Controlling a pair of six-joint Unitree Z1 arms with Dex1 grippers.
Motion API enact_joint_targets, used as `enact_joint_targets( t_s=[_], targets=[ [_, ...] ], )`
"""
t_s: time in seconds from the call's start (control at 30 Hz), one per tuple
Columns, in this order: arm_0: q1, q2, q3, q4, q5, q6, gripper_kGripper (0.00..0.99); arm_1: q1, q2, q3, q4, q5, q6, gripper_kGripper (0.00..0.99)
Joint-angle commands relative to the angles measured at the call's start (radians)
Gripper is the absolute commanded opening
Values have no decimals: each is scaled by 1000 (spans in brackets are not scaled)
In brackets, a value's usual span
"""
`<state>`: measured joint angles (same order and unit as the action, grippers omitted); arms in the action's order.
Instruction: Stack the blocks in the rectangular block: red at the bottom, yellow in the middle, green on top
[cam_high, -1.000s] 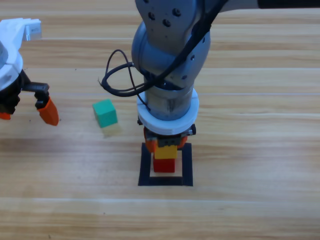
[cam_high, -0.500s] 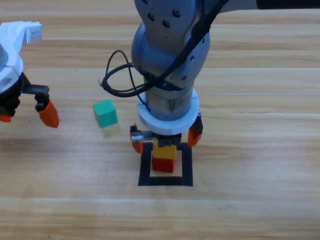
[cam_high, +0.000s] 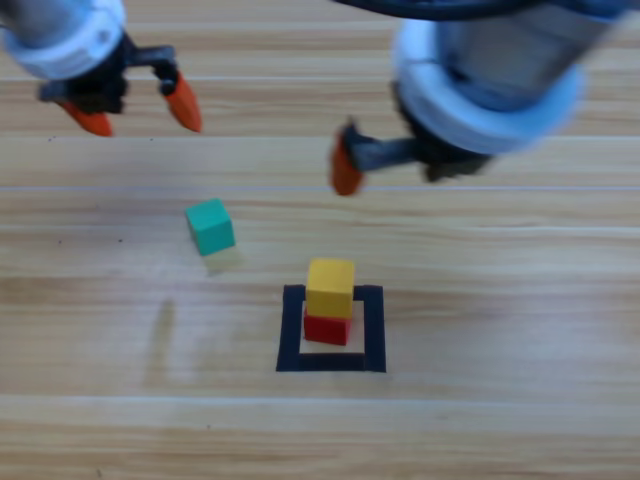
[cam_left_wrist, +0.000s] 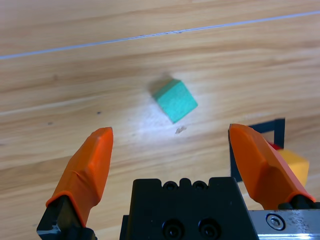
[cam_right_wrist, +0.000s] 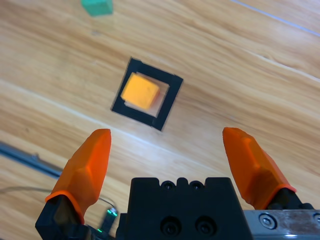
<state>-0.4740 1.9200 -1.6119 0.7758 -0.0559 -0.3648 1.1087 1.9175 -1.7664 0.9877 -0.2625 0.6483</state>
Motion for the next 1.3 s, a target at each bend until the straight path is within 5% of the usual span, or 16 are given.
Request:
enact_joint_targets(
  t_s=[0.03,0.13,0.47,0.7,0.87,1.3],
  targets=[
    [-28,215,-77,11,-19,-149,989,31,-342,485,-397,92,-133,990],
    [-49,263,-118,11,-16,-230,988,31,-460,642,-517,140,-219,990],
    [-107,321,-160,14,10,-410,986,34,-460,703,-524,197,-296,988],
    [-172,306,-169,63,142,-467,986,115,-423,688,-523,184,-351,986],
    [-210,315,-218,151,223,-513,988,119,-433,660,-494,186,-374,986],
    [-199,415,-275,237,166,-688,990,119,-456,679,-466,184,-395,986]
  ],
)
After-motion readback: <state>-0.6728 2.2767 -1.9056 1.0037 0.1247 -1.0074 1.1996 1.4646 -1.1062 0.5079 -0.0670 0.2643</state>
